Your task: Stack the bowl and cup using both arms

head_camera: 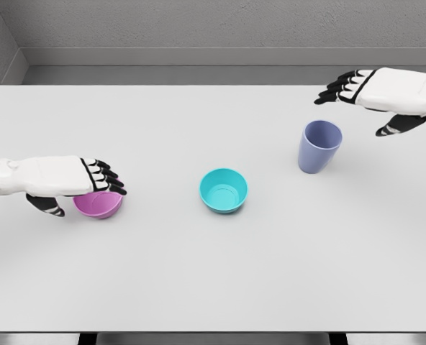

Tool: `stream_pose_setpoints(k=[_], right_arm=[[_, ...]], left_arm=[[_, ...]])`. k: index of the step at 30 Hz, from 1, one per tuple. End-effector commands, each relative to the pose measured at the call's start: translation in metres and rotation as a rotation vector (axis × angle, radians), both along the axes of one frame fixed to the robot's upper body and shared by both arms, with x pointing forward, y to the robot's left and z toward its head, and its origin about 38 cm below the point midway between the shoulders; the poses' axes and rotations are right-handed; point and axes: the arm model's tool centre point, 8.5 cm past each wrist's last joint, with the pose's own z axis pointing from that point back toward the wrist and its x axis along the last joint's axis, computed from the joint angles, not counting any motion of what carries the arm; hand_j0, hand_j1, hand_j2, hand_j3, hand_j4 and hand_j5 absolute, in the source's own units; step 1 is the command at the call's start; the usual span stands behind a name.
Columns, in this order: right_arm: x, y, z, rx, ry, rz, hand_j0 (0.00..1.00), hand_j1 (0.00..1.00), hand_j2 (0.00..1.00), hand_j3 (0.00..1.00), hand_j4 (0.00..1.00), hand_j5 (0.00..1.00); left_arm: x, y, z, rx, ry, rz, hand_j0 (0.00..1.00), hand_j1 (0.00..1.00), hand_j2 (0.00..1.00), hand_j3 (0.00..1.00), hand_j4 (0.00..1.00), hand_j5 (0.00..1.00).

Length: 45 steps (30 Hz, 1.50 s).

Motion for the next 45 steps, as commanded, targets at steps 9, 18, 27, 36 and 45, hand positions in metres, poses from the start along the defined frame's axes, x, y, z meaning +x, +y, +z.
stream_pose_setpoints(k=[9,18,27,36,45], right_arm=[[0.006,0.03,-0.015,-0.008,0.014,0.066,1.0,1.0,1.0,1.0,1.0,1.0],[0.015,0.023,-0.017,0.002,0.026,0.025,1.0,1.0,1.0,1.0,1.0,1.0],[0.02,0.017,-0.027,0.001,0.055,0.001,1.0,1.0,1.0,1.0,1.0,1.0],[0.021,0.024,-0.034,-0.04,0.052,0.011,1.0,1.0,1.0,1.0,1.0,1.0],[0.028,0.028,-0.04,-0.077,0.04,-0.024,1.0,1.0,1.0,1.0,1.0,1.0]], left_arm=[[0.003,-0.014,-0.008,0.004,-0.013,-0.026,1.0,1.0,1.0,1.0,1.0,1.0],[0.009,-0.008,-0.014,0.005,-0.003,0.001,1.0,1.0,1.0,1.0,1.0,1.0],[0.011,-0.01,-0.018,0.004,0.002,0.004,1.0,1.0,1.0,1.0,1.0,1.0],[0.015,-0.013,-0.026,0.005,0.006,0.011,1.0,1.0,1.0,1.0,1.0,1.0],[0.015,-0.012,-0.027,0.007,0.008,0.012,1.0,1.0,1.0,1.0,1.0,1.0]])
